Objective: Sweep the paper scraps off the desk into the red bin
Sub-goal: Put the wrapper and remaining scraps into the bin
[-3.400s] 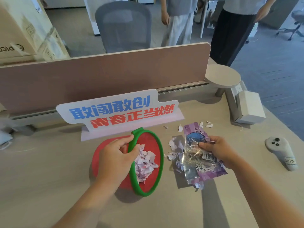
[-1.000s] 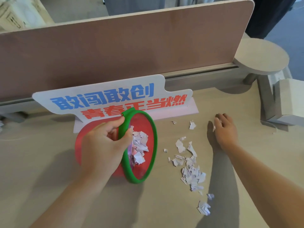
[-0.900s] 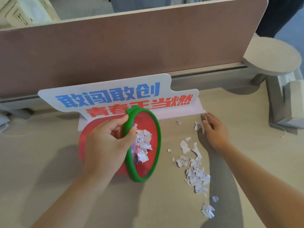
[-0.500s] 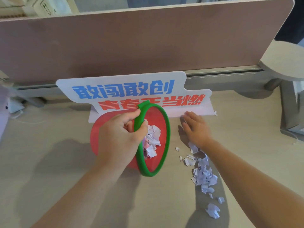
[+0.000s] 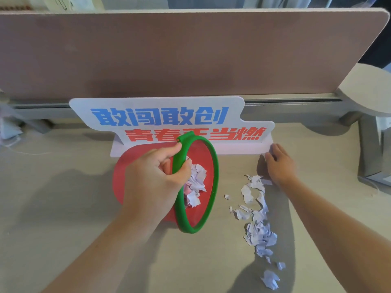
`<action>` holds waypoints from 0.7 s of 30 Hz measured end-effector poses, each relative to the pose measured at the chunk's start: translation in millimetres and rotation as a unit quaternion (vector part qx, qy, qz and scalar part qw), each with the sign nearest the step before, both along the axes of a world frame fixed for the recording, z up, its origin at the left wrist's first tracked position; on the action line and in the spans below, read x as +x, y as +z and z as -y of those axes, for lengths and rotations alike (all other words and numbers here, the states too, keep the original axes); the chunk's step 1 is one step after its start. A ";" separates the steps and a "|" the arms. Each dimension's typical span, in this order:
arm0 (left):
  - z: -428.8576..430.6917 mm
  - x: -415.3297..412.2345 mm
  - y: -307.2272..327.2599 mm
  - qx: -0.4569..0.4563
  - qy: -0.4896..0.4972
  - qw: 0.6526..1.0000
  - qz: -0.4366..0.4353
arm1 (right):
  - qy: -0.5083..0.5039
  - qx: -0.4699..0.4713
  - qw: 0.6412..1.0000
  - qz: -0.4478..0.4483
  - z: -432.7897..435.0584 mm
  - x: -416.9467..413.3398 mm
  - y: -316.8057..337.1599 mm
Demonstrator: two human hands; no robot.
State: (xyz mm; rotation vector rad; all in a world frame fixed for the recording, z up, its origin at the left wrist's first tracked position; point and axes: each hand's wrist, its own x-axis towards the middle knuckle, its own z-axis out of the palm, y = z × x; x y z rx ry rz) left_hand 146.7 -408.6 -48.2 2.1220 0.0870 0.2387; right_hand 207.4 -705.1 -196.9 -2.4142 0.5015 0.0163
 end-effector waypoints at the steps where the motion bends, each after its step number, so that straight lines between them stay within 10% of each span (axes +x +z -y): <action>1: 0.6 -0.7 0.0 0.000 0.000 1.000 -0.001 | 0.007 -0.001 1.000 0.006 -1.8 -4.9 -2.1; 21: 0.0 -7.6 -1.2 -0.025 -0.048 0.998 0.041 | 0.075 -0.028 0.997 0.019 -69.1 -71.7 -4.2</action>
